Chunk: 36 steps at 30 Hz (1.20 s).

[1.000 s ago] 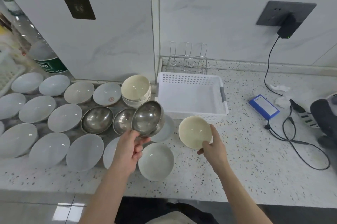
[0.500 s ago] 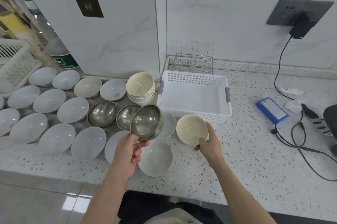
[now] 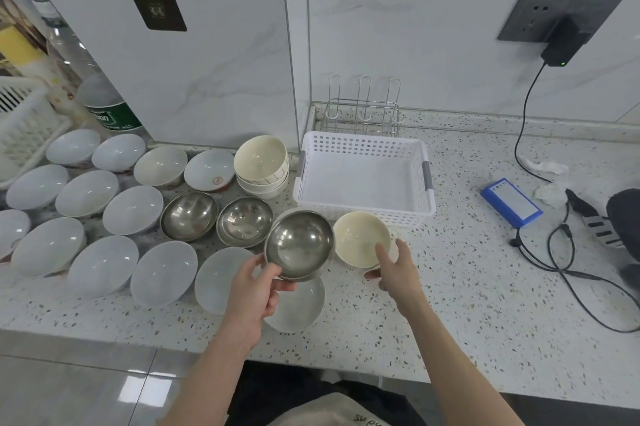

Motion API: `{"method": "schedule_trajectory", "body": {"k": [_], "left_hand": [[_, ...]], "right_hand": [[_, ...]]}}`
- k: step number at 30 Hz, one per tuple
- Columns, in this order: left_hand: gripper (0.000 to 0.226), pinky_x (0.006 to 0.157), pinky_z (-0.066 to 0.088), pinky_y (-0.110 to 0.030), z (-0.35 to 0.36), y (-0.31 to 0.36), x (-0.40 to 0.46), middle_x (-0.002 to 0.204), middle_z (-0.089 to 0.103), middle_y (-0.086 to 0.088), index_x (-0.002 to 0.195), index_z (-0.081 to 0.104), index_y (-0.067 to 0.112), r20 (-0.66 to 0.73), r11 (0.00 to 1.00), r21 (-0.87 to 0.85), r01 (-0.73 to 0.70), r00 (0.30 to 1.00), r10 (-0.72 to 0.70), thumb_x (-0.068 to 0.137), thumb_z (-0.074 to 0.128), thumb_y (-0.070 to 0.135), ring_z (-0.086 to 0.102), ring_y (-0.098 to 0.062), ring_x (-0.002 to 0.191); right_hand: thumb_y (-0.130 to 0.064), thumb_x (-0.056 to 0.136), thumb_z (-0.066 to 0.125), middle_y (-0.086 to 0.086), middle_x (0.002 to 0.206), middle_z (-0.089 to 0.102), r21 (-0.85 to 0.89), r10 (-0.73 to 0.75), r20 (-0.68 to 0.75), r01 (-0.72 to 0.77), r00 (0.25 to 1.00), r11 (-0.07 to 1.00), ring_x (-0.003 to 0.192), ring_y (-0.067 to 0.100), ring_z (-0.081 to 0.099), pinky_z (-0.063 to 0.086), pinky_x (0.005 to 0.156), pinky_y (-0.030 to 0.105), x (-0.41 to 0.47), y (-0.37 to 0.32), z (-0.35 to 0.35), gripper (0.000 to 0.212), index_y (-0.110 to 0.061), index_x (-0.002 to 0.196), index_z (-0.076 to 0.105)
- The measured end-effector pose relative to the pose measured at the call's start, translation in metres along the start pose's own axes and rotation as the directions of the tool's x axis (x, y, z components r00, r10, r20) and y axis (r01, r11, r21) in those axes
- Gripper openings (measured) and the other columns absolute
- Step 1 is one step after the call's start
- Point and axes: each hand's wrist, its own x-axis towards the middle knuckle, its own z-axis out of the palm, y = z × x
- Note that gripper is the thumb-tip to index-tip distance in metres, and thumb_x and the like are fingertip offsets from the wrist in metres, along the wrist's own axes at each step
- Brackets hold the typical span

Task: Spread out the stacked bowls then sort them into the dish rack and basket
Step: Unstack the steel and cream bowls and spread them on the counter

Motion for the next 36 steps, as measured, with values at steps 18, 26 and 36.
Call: {"method": "schedule_trajectory", "body": {"k": [18,26,36], "left_hand": [[0.059,0.044,0.043,-0.015,0.043,-0.044,-0.011,0.069,0.076,0.005,0.146,0.038,0.030,0.330,0.837,0.508,-0.205,0.943,0.031,0.093,0.063,0.026,0.066,0.001,0.054],[0.075,0.044,0.043,-0.013,0.045,-0.045,-0.016,0.087,0.075,0.000,0.151,0.025,0.037,0.340,0.782,0.577,-0.236,0.940,0.033,0.091,0.068,0.026,0.060,0.004,0.044],[0.089,0.039,0.041,-0.013,0.044,-0.044,-0.010,0.059,0.071,0.004,0.156,0.007,0.040,0.262,0.680,0.705,-0.203,0.965,0.017,0.090,0.067,0.033,0.056,-0.002,0.036]], "right_hand": [[-0.022,0.090,0.062,0.001,0.055,0.067,-0.038,-0.160,0.072,0.163,0.985,0.986,0.047,0.001,0.053,0.040,0.047,0.018,-0.068,0.042,-0.034,0.017,-0.035,0.101,0.064],[-0.020,0.087,0.059,0.003,0.059,0.070,-0.114,-0.098,0.067,0.105,0.993,0.988,0.048,0.006,0.052,0.042,0.046,0.023,-0.068,0.049,-0.036,0.021,-0.039,0.095,0.061],[-0.019,0.089,0.057,0.000,0.061,0.071,-0.126,-0.073,0.085,0.084,0.994,0.989,0.043,0.000,0.048,0.041,0.043,0.020,-0.069,0.051,-0.028,0.024,-0.042,0.095,0.057]]}}
